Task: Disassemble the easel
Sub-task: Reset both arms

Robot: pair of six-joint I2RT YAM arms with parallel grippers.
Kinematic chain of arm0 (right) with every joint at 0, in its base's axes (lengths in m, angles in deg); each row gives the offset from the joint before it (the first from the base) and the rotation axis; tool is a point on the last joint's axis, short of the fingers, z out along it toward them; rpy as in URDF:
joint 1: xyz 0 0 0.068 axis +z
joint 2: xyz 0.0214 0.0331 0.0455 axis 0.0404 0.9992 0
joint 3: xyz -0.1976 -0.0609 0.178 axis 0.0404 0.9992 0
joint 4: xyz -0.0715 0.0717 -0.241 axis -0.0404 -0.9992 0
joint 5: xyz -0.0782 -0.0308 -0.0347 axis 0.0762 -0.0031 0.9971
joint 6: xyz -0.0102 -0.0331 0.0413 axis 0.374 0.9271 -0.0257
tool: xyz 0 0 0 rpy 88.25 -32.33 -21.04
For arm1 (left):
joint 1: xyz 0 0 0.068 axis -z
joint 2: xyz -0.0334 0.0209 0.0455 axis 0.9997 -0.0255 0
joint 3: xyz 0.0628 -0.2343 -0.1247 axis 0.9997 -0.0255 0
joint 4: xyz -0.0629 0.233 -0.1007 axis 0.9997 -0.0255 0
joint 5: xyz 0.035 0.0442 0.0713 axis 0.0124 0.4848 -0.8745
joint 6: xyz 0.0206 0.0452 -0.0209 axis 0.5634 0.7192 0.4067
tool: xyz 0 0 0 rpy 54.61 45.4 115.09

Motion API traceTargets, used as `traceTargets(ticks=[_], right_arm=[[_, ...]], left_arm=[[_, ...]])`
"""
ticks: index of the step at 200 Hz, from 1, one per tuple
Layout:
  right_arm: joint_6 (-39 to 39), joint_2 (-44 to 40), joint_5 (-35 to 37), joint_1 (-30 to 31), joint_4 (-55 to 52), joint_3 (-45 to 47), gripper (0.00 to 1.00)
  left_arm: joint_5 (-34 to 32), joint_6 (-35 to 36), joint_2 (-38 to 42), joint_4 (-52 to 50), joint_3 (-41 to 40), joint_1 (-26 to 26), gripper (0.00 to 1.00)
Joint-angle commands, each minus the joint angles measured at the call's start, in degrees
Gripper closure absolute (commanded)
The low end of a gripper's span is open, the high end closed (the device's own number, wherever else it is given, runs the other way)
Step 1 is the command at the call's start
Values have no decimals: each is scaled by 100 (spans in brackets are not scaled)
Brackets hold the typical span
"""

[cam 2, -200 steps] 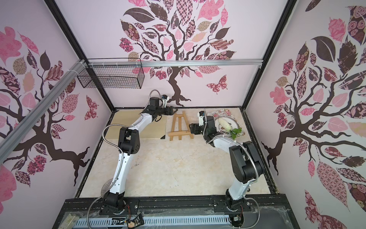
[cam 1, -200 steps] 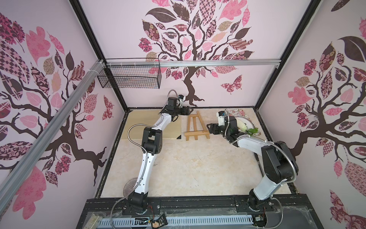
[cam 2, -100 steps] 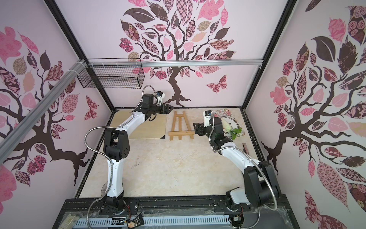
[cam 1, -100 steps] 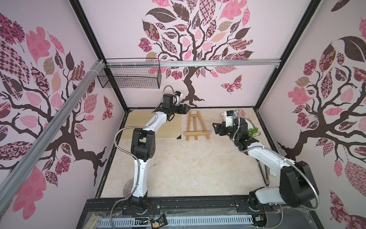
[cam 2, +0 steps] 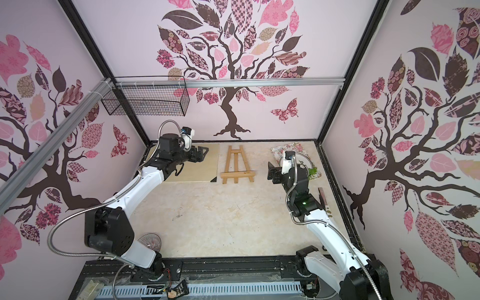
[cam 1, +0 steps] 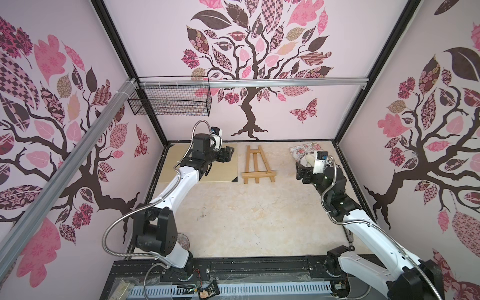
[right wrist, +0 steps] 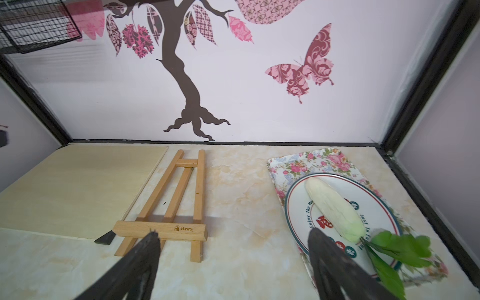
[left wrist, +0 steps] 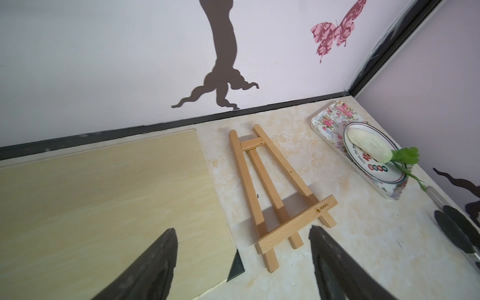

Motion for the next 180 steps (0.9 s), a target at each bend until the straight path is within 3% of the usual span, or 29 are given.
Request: traceTargets(ticks=[1, 43, 69, 86, 124, 180], right_arm=[[-5, -267, 826, -27, 192, 213, 4], [-41, -501, 1643, -29, 393, 612, 0], [-48, -503, 1976, -24, 741, 940, 0], [-123, -460, 2130, -33, 932, 1134, 0], [-37, -159, 2472, -29, 1665, 1680, 0], [429, 734, 2697, -45, 3101, 2271, 0]], left_arm=[[-658, 206, 637, -221, -635, -64, 16], [-1791, 355, 1852, -624, -1494, -196, 12], [-3175, 421, 2310, -526, -2047, -248, 5], [-3664, 429, 2406, -403, -2350, -391, 3], [-4073, 704, 2225, 162, -2976, -492, 2], [-4332, 419, 1449, 2495, -4181, -569, 2]])
